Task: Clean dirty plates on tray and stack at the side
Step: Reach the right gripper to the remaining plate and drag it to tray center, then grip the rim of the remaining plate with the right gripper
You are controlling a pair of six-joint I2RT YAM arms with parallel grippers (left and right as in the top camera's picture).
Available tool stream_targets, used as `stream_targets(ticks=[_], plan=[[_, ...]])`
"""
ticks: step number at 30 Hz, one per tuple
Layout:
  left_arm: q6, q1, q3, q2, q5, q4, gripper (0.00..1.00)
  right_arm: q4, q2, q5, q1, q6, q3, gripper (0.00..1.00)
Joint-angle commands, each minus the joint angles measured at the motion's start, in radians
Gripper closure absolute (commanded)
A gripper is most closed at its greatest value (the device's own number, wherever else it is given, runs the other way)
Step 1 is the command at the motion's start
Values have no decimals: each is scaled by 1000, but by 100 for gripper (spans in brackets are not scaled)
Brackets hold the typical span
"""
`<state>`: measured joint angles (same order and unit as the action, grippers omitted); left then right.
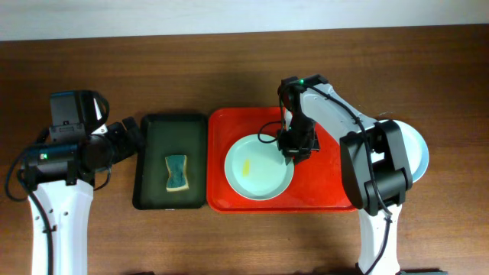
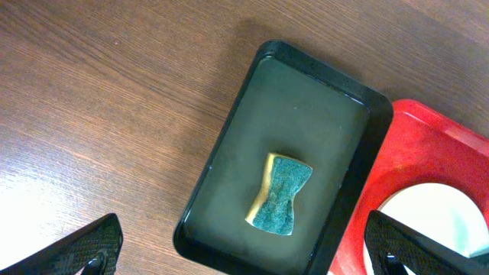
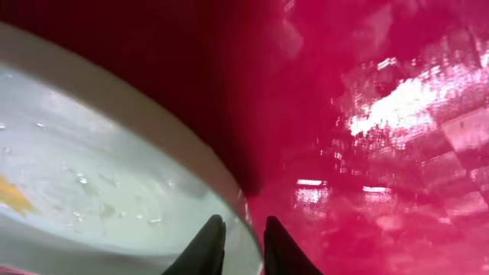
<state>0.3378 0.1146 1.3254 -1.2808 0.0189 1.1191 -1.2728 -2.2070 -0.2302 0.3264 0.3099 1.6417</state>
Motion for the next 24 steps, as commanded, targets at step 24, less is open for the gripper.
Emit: stream_targets(ticks=[24], plan=[[10,4,13,1,7,1,1,-43,230,189,61,108,52,75]])
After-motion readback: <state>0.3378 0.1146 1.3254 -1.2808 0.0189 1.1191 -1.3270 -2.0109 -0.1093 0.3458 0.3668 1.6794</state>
